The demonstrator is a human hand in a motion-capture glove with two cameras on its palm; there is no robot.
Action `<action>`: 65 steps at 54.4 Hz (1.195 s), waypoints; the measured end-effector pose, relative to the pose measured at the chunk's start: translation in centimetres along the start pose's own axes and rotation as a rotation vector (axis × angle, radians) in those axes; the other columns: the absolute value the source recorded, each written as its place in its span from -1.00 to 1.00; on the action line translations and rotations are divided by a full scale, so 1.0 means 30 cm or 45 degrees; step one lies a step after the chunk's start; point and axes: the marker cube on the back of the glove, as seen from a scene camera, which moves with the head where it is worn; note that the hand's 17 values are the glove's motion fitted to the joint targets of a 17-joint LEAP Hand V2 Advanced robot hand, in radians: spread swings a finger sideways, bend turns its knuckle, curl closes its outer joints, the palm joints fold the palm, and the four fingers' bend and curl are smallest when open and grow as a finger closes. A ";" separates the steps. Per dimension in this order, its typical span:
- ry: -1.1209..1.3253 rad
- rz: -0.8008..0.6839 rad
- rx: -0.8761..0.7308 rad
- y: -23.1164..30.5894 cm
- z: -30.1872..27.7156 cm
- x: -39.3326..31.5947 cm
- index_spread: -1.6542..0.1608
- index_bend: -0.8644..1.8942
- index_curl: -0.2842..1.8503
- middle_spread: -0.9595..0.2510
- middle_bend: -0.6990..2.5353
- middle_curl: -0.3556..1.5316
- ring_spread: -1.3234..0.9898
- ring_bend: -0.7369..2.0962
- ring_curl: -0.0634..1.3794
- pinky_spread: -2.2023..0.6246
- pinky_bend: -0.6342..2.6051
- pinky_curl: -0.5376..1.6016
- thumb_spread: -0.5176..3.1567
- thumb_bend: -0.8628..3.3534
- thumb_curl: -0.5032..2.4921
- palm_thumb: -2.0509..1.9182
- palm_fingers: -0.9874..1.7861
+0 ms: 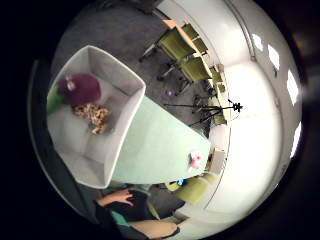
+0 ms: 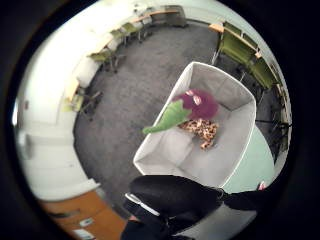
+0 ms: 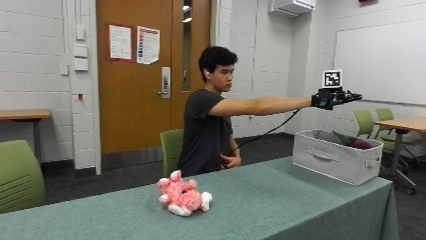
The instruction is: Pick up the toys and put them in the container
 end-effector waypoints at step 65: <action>0.116 0.678 0.024 1.150 0.133 1.553 0.58 -0.19 -0.35 0.49 -0.45 -0.24 -0.08 -0.35 -0.60 0.50 -0.30 -0.18 -0.22 -0.64 -0.55 -0.03 -0.24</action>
